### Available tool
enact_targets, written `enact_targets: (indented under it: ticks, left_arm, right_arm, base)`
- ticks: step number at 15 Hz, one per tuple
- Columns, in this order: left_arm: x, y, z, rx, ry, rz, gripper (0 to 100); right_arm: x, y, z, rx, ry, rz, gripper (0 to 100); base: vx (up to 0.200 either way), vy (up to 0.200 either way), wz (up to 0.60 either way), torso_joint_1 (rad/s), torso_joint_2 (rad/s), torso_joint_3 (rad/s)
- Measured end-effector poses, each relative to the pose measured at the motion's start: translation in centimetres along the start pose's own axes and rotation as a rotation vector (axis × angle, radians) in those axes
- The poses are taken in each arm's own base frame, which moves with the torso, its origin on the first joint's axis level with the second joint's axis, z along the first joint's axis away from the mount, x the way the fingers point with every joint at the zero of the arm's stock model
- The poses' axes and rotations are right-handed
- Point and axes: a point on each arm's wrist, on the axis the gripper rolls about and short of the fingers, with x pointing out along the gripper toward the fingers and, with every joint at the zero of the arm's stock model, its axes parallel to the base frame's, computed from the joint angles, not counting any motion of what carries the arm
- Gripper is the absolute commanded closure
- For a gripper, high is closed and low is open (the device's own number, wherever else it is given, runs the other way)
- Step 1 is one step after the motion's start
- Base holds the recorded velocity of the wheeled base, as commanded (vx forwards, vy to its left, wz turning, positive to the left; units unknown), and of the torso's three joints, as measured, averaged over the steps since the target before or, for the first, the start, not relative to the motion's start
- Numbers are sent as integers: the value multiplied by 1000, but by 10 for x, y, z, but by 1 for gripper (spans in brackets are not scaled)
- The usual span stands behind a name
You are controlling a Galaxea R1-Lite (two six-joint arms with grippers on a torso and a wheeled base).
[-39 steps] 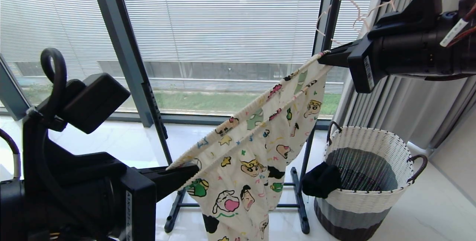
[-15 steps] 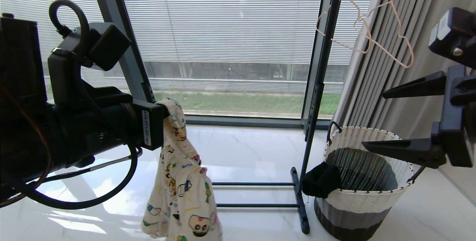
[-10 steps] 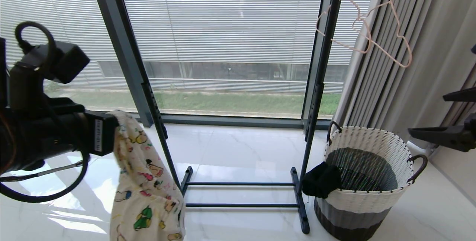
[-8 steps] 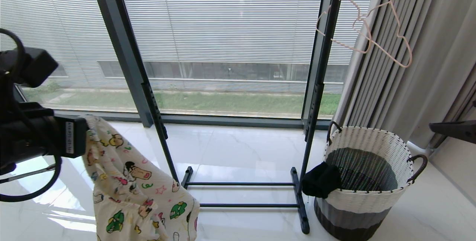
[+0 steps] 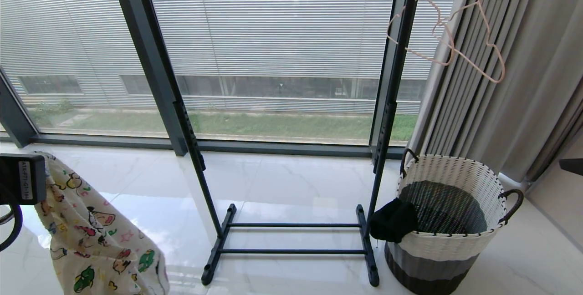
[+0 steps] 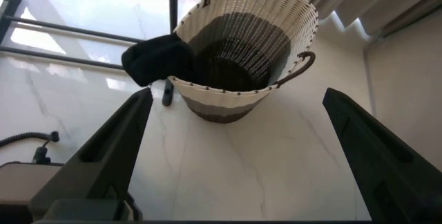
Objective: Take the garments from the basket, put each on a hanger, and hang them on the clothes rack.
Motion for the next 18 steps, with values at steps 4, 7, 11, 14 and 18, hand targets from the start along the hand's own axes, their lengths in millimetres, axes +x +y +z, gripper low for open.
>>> enact_targets:
  ticks: [4, 7, 11, 14, 18]
  left_arm:
    - [-1, 0, -5, -1, -14, 4, 100]
    - [-2, 0, -6, 37, -16, 5, 100]
    - [-2, 0, -8, 49, -12, 4, 100]
    - [-2, 0, -8, 47, -13, 4, 100]
    - [-2, 0, -8, 43, -13, -2, 100]
  right_arm:
    - [1, 0, -1, 1, -3, 2, 0]
    - [2, 0, 0, 1, -7, 6, 0]
    - [9, 1, -3, 2, -28, 6, 0]
    - [10, 2, -4, 1, -22, 6, 0]
    - [10, 2, -4, 2, -21, 6, 0]
  base:
    - [0, 0, 0, 19, -56, -37]
    - [0, 0, 0, 115, -382, -247]
    - [0, 0, 0, 174, -448, -278]
    - [0, 0, 0, 199, -471, -274]
    - [0, 0, 0, 216, -492, -280]
